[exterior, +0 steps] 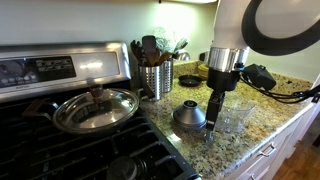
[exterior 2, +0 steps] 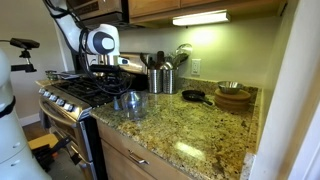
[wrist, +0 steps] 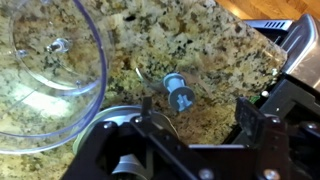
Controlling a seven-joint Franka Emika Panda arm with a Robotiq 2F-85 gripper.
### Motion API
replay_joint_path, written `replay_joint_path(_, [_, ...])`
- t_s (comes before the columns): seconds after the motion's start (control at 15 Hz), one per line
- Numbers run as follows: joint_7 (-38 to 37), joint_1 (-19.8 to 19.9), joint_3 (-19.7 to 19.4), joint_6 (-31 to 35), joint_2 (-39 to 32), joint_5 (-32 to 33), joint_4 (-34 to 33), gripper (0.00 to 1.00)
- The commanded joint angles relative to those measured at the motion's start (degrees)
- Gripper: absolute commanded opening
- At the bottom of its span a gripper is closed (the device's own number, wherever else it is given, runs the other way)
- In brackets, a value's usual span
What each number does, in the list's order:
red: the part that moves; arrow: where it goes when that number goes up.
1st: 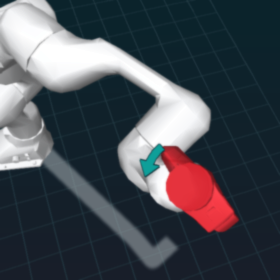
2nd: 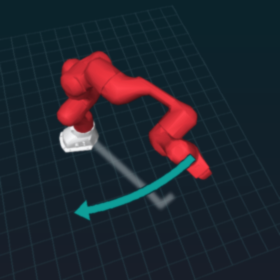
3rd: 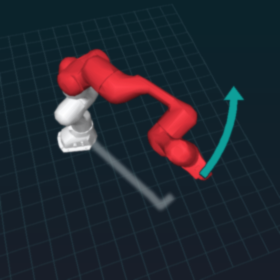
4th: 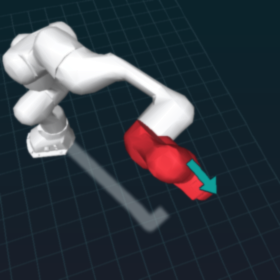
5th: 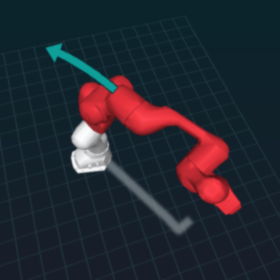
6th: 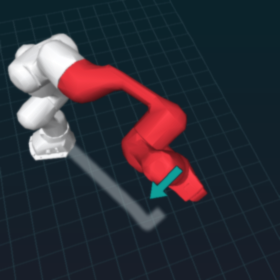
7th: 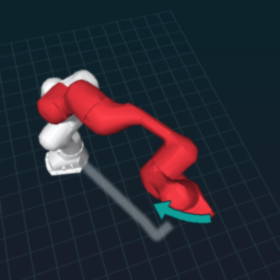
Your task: Put the blade in the blender and cover it with the grey lid
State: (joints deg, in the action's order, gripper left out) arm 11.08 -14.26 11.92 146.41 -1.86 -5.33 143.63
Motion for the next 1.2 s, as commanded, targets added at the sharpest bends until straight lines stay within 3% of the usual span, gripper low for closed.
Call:
replay_joint_path(0.0, [-0.16,0.67,0.53,1.04,-1.64,-0.35,-0.71,0.72])
replay_joint_path(0.07, [-0.14,0.71,0.54,1.06,-2.01,-0.38,-0.84,0.64])
replay_joint_path(0.2, [-0.12,0.78,0.56,1.09,-2.74,-0.35,-1.19,0.63])
replay_joint_path(0.27, [-0.1,0.82,0.58,1.09,-3.06,-0.34,-1.36,0.56])
replay_joint_path(1.13, [-0.13,1.26,0.74,1.41,-4.96,-0.61,-1.55,0.59])
